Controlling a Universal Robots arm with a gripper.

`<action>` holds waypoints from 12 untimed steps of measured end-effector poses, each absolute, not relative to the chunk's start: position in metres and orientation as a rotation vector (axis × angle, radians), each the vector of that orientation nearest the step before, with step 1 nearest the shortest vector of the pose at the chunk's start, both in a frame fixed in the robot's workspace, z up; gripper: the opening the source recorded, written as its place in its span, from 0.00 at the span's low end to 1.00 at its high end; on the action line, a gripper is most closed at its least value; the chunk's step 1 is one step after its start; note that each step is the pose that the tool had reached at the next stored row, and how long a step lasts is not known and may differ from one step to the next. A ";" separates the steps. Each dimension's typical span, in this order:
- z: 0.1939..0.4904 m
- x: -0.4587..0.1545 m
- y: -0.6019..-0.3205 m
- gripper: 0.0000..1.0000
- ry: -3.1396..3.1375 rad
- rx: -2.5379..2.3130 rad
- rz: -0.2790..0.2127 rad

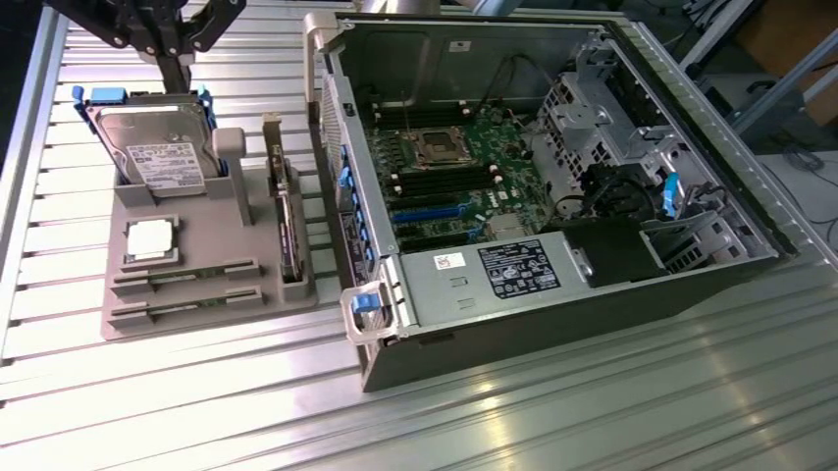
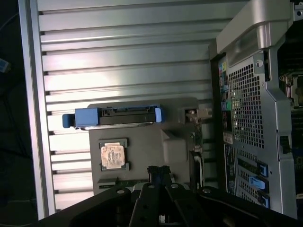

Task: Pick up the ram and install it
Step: 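Reach for the ram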

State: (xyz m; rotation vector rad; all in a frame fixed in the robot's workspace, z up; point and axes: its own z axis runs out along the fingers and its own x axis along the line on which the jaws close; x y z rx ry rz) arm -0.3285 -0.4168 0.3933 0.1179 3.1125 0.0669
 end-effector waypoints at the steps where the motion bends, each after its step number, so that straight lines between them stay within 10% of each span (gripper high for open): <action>1: 0.393 -0.329 -0.417 0.11 3.113 0.118 0.067; 12: 0.393 -0.329 -0.420 0.11 3.112 0.118 0.067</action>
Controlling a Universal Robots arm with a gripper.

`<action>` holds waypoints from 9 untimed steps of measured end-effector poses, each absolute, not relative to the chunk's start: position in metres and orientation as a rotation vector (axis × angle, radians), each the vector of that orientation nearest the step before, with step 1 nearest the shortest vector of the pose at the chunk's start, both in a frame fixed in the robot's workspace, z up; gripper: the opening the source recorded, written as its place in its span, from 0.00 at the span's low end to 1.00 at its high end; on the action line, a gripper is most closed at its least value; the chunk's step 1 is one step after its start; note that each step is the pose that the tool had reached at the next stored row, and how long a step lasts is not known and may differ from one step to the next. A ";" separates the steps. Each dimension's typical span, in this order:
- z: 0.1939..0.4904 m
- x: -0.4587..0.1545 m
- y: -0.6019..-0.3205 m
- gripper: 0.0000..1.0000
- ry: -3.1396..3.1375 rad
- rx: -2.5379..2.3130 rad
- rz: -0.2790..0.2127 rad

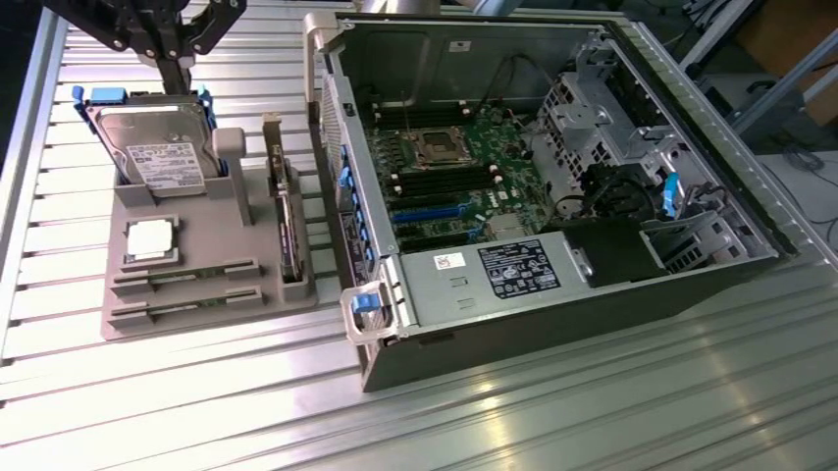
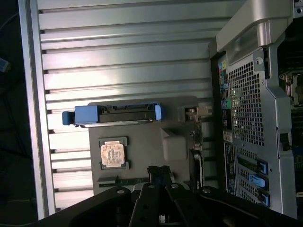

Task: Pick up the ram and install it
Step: 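Reach for the ram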

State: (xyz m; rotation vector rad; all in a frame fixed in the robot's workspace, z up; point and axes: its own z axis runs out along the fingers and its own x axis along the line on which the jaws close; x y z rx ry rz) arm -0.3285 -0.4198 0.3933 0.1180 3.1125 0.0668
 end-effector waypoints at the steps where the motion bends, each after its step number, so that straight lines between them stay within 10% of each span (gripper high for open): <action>1: 0.393 -0.329 -0.420 0.11 3.113 0.118 0.067; 9: 0.393 -0.329 -0.422 0.11 3.112 0.118 0.067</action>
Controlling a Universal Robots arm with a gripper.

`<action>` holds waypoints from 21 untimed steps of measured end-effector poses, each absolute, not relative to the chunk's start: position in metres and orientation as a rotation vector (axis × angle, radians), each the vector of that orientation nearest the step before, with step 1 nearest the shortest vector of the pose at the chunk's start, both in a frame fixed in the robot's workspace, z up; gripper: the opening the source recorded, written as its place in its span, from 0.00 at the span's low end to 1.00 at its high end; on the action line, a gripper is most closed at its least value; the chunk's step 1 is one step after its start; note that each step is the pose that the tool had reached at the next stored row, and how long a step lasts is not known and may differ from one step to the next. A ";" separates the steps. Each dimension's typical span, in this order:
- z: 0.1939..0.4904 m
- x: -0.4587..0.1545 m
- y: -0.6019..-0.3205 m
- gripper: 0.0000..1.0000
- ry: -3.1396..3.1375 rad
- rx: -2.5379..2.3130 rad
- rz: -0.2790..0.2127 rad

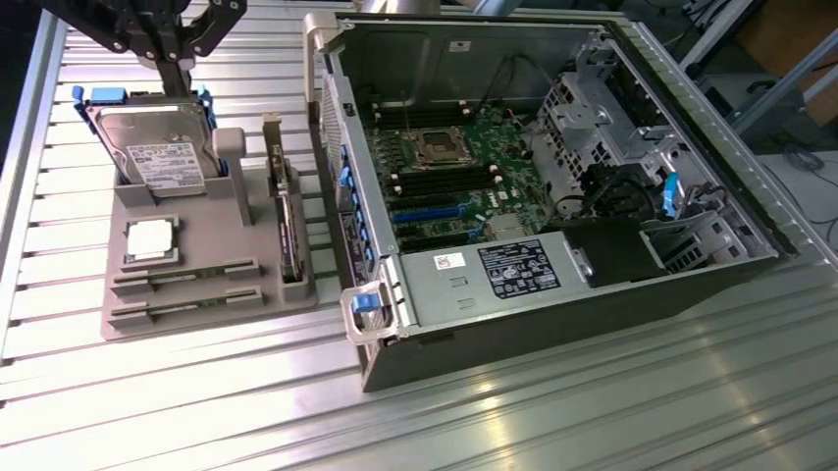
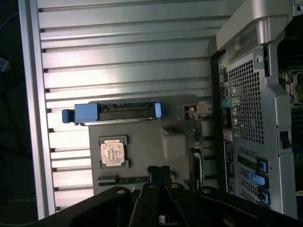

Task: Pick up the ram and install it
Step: 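Reach for the ram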

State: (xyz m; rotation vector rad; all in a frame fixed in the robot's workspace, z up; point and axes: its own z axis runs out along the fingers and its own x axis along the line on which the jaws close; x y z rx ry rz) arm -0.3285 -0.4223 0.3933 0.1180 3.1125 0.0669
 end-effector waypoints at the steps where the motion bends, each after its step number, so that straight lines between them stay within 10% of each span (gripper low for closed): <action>1: 0.393 -0.329 -0.423 0.11 3.112 0.118 0.067; 21: 0.393 -0.329 -0.431 0.11 3.113 0.118 0.067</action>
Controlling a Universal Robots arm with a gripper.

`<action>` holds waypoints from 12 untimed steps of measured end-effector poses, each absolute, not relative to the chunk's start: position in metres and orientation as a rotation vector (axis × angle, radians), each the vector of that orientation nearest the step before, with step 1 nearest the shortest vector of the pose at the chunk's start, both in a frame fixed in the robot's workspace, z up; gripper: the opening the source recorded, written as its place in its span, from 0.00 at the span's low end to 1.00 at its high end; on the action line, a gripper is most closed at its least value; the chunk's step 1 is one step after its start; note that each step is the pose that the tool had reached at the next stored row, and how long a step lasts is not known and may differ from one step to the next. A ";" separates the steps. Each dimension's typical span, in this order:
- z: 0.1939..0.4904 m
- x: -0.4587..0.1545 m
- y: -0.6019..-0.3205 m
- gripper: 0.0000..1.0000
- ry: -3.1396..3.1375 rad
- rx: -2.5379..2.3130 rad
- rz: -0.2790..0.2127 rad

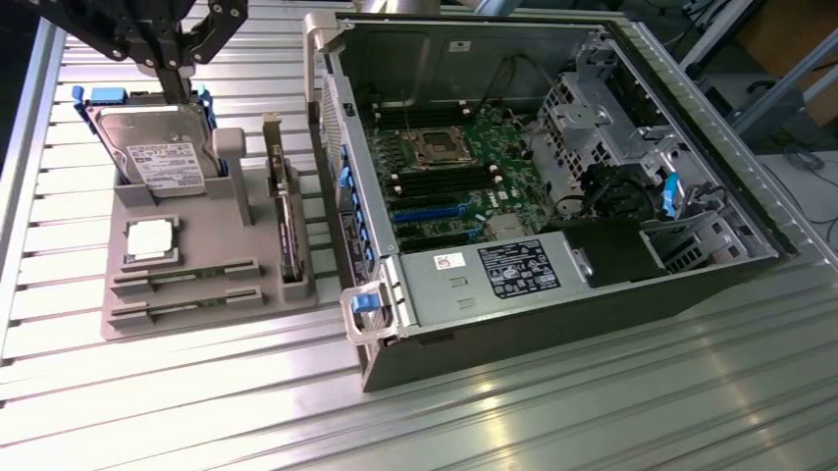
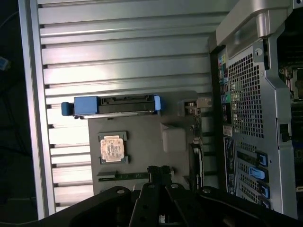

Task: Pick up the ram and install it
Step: 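Reach for the ram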

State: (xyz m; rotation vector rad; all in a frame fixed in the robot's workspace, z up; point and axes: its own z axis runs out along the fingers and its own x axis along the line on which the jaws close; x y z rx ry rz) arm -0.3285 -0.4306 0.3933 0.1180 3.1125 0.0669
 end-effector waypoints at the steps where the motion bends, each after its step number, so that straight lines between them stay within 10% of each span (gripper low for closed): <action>1: 0.393 -0.329 -0.431 0.11 3.113 0.118 0.067; 12: 0.393 -0.329 -0.436 0.11 3.112 0.118 0.067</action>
